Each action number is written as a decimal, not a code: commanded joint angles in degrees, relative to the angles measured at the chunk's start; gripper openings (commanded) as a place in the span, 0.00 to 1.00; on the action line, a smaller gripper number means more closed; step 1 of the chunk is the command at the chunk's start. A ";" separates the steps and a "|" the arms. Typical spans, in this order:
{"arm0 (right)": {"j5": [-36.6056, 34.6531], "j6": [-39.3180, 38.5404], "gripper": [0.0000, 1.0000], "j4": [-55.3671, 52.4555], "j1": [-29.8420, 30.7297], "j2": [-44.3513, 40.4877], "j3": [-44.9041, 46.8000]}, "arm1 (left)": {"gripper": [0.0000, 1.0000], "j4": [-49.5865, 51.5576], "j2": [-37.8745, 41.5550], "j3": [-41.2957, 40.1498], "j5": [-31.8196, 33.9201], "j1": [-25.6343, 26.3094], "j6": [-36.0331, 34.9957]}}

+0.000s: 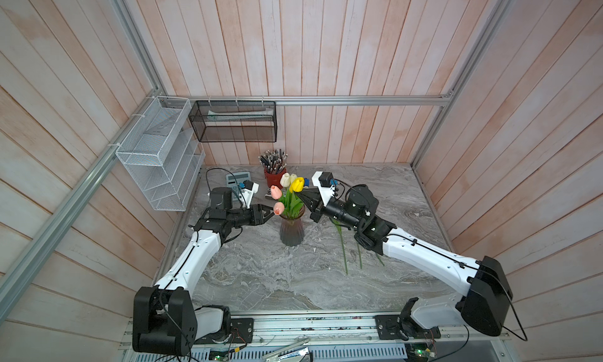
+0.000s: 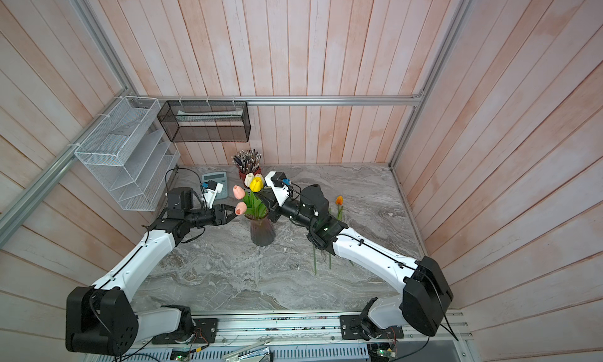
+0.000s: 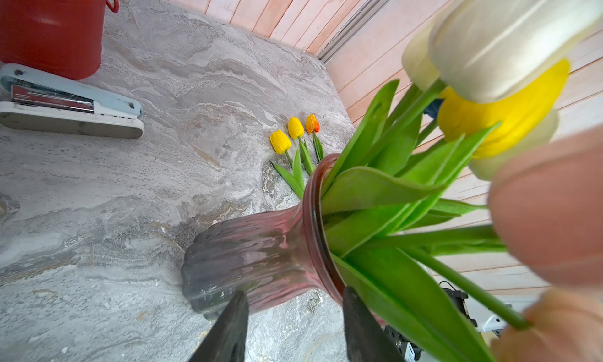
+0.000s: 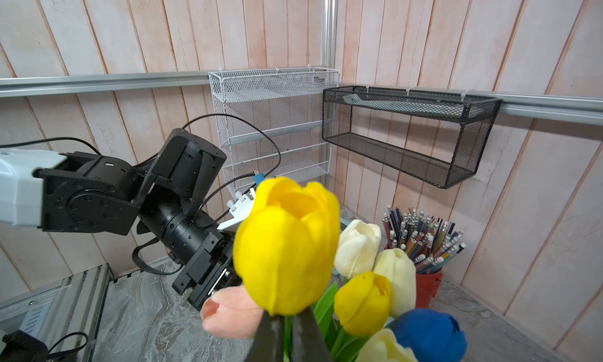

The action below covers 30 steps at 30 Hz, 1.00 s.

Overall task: Pick out yellow flowers from the vase
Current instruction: Pick up the flower from the vase.

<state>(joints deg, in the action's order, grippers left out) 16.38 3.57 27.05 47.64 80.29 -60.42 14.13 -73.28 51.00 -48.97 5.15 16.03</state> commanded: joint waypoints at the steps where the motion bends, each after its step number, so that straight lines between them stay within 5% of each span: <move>1: 1.93 2.63 0.08 3.45 0.12 1.08 0.01 | 0.48 -0.62 0.33 0.98 0.73 -0.35 -1.00; 30: 0.99 -1.26 0.05 -0.79 -3.19 -12.05 -1.72 | 0.48 -1.04 -0.20 1.43 0.89 -0.40 -0.91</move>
<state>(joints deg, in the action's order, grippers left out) 16.99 2.57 26.85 45.15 69.78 -60.53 14.13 -73.28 51.00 -48.97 5.04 16.03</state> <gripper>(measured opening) 0.050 0.481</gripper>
